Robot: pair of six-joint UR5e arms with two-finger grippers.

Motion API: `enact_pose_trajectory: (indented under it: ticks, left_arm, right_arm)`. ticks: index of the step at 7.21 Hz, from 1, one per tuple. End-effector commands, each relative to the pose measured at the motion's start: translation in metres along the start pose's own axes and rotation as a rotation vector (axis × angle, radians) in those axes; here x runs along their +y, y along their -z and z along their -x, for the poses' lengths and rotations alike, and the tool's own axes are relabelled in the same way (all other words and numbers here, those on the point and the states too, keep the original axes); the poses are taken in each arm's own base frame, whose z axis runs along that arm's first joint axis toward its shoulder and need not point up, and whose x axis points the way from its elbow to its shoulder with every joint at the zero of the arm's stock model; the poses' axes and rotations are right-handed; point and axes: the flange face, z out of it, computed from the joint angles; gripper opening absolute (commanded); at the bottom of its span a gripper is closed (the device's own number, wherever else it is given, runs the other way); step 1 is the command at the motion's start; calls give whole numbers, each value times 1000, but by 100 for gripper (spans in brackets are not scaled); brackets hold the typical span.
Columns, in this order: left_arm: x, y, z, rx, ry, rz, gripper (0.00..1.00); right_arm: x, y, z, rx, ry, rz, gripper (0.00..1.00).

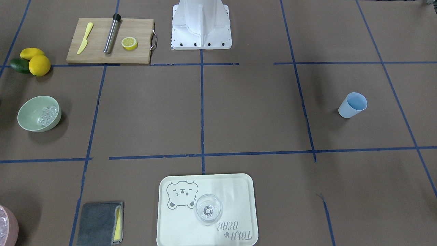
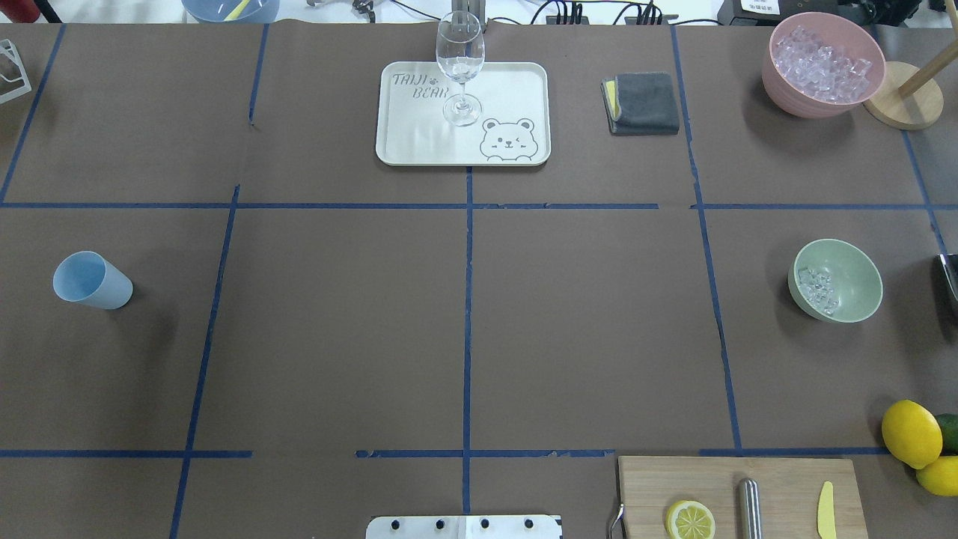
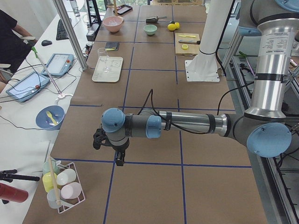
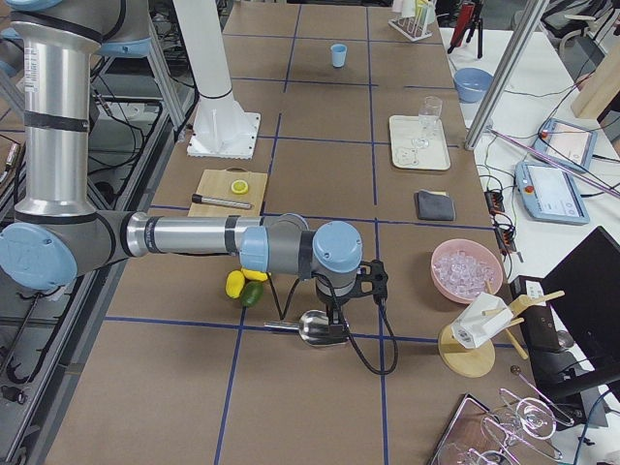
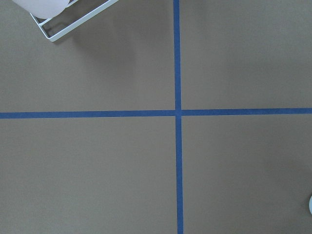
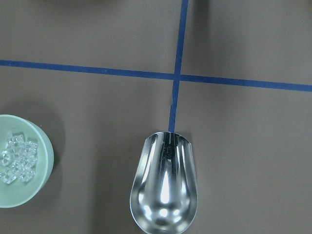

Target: Pour ice into bowl

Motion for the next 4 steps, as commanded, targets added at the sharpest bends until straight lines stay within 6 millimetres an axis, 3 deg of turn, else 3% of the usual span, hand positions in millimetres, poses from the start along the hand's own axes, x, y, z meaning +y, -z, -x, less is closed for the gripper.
enact_pose_trajectory:
  ticks: [1, 4]
  left_arm:
    - [0, 0, 0, 0, 1, 1, 100]
    - [0, 0, 0, 0, 2, 1, 100]
  right_arm:
    - [-4, 3, -2, 47, -28, -1, 100]
    - [-4, 2, -4, 58, -68, 1, 100]
